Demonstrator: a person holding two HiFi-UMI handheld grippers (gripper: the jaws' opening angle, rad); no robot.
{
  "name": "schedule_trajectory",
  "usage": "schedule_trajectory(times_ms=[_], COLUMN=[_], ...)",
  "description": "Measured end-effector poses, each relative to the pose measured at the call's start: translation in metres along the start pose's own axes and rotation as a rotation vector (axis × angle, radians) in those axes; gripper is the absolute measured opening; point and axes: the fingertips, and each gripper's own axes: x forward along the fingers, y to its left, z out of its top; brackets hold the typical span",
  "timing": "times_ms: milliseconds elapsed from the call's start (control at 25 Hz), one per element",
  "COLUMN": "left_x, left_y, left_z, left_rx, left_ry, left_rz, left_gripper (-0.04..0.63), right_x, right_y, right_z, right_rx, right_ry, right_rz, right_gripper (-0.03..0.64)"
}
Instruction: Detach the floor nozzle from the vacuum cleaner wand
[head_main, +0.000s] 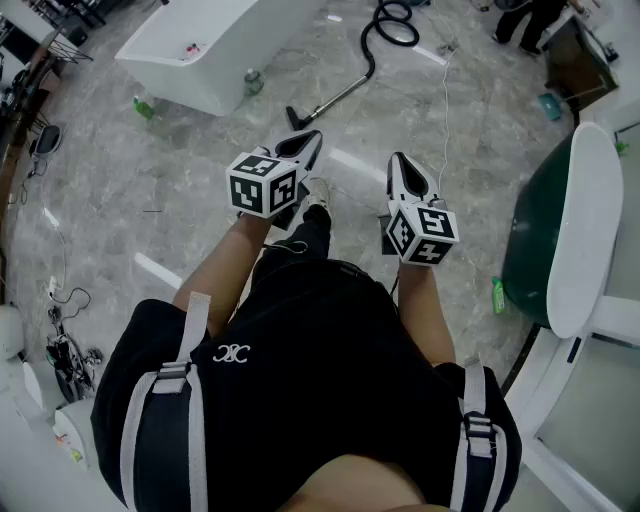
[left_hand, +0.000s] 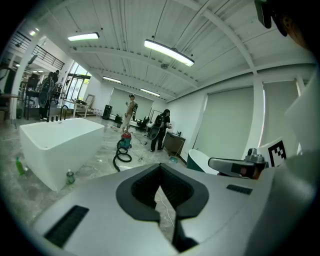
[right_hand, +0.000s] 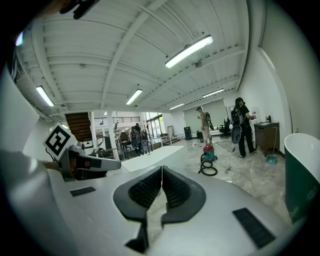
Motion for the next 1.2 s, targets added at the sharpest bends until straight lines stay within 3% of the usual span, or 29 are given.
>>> schedule_trajectory(times_ms=[400,640,960,1200], left_x=[0.091,0.162,0.239,0.271], left_y=[0.038,0.083,0.17,0.252], left_z=[0.03,0.062,0.117,0.15], left_rx=[0.008,0.006,-0.005,-0.06], left_ry=[0.012,0.048,0.069,0.054], left_rz=[-0.062,-0.103,-0.121,-0.064], left_gripper=[0.009,0.009,0.009,0.009], right_x=[0.072,0.147,0.267,0.356], right_y=[-0.037,-0.069,-0.099,-0.103], right_z=[0.013,0.037,0.08,0.107], right_rx=[-0.03,-0.001,0.023,0.01], right_ry=[0.02,0.027,0.009,0.037], right_rz=[-0.019,-0.016,-0.033,0.003], right_gripper=[0.017,0.017,0.017,0.017])
